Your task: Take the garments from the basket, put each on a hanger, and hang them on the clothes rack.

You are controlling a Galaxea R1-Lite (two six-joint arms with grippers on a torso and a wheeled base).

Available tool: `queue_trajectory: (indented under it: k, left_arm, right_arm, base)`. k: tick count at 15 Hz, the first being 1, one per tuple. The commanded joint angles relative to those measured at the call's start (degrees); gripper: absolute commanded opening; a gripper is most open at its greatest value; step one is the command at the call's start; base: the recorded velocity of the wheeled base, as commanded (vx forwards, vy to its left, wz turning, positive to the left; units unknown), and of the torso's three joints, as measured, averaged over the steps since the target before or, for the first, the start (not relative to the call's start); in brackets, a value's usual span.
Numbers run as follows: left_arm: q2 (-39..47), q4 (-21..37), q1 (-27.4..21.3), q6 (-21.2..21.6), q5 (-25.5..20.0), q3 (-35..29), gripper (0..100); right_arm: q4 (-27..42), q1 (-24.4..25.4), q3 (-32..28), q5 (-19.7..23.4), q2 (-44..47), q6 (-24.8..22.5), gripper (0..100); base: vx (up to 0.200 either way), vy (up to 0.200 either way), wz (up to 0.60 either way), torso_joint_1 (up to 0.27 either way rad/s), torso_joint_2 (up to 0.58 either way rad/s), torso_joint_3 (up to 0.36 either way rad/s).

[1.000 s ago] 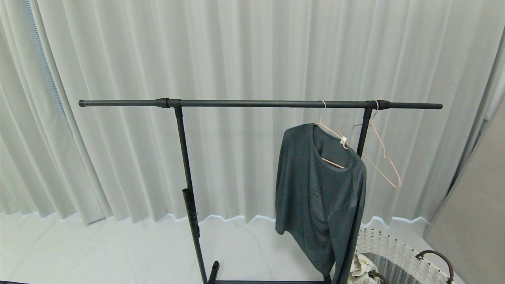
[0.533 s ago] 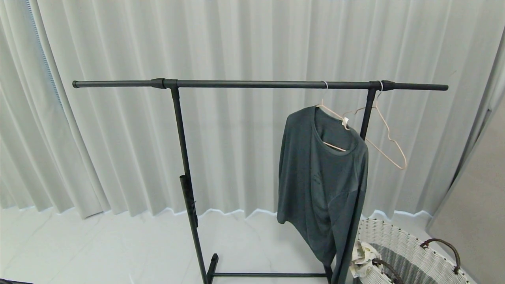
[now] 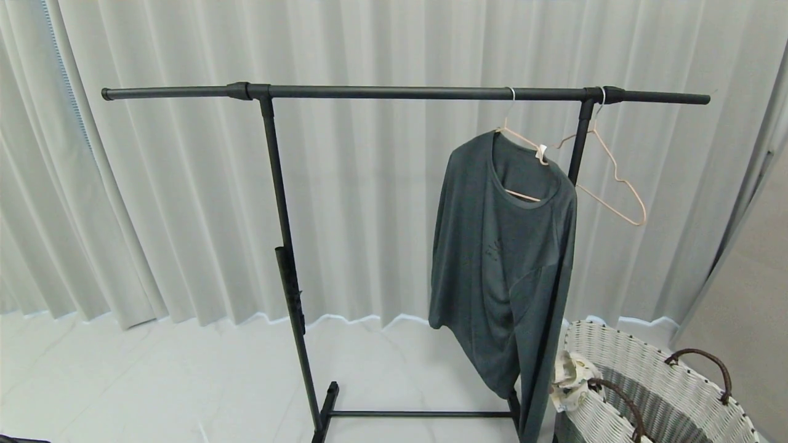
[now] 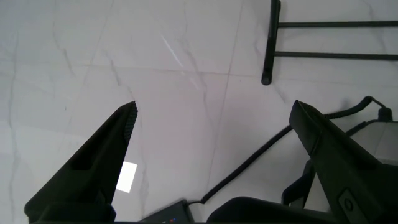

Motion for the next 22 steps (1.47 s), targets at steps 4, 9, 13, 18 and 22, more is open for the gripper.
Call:
queue_trajectory:
  k: [4,9,13,18,22]
  left_arm:
    - [-0.13,-0.02,0.04,-0.79,0.10,0.01,100]
    - [0.05,-0.02,0.04,-0.79,0.10,0.01,100]
    - [-0.22,-0.02,-0.49,-0.79,-0.25,0.01,100]
    - [-0.39,-0.02,-4.62,-0.79,-0.16,0.01,100]
    - [-0.39,-0.02,-5.94,-0.79,0.01,0.01,100]
  right_arm:
    - [-0.01,-0.10,0.00,-0.01,0.23,-0.04,100]
    - [-0.10,-0.10,0.00,-0.01,-0.82,0.84,100]
    - [-0.10,-0.01,0.00,-0.01,-1.00,0.93,100]
    - [-0.10,-0.01,0.00,-0.01,-1.62,0.84,100]
    - [-0.10,-0.01,0.00,-0.01,-1.62,0.84,100]
  base:
    - [0.000,0.000,0.00,-0.220,0.46,0.227]
    - [0.000,0.000,0.00,-0.198,0.40,0.186]
    - [0.050,0.000,0.00,-0.039,0.10,0.057]
    - [0.200,0.000,0.00,-0.006,0.01,0.036]
    - [0.200,0.000,0.00,0.000,0.00,0.006]
